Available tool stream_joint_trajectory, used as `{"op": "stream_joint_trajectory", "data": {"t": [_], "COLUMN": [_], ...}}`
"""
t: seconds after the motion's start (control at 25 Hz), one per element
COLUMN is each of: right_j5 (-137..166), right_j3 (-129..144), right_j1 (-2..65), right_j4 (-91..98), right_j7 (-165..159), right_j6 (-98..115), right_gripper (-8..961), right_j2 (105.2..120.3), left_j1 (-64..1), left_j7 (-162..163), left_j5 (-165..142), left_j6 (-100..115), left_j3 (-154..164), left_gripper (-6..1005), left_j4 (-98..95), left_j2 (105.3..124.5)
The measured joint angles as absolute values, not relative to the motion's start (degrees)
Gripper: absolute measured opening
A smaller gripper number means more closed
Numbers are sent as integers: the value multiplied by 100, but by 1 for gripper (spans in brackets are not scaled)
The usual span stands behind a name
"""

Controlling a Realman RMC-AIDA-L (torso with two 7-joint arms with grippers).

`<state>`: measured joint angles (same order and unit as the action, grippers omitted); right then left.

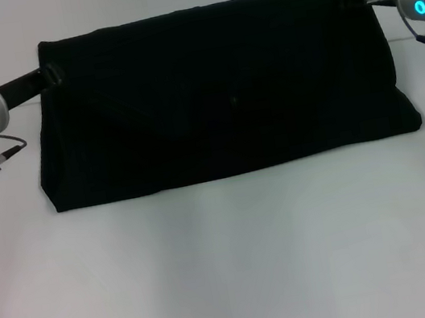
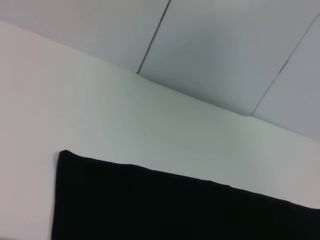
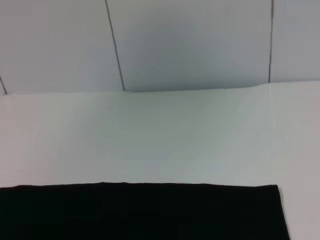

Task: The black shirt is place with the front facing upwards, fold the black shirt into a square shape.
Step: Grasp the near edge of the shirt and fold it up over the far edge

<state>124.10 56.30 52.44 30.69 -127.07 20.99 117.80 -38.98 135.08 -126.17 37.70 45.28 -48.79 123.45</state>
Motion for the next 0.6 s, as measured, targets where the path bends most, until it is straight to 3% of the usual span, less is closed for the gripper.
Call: {"op": "stream_joint_trajectory", "data": {"t": [0.6], "right_j5": [12410], "right_j3": [6284], "right_j1": [5333], "right_j4": [2915], "right_j7": [-12579], "right_j6": [1853], "right_gripper": [55], "right_j2": [11883], "left_j1": [-3843], "left_j7": [13530], "left_j5": [-12621], "left_j6": [3522], "left_j3": [4797], "left_gripper": [32], "left_j4": [-5000], "left_j2": [12414]}}
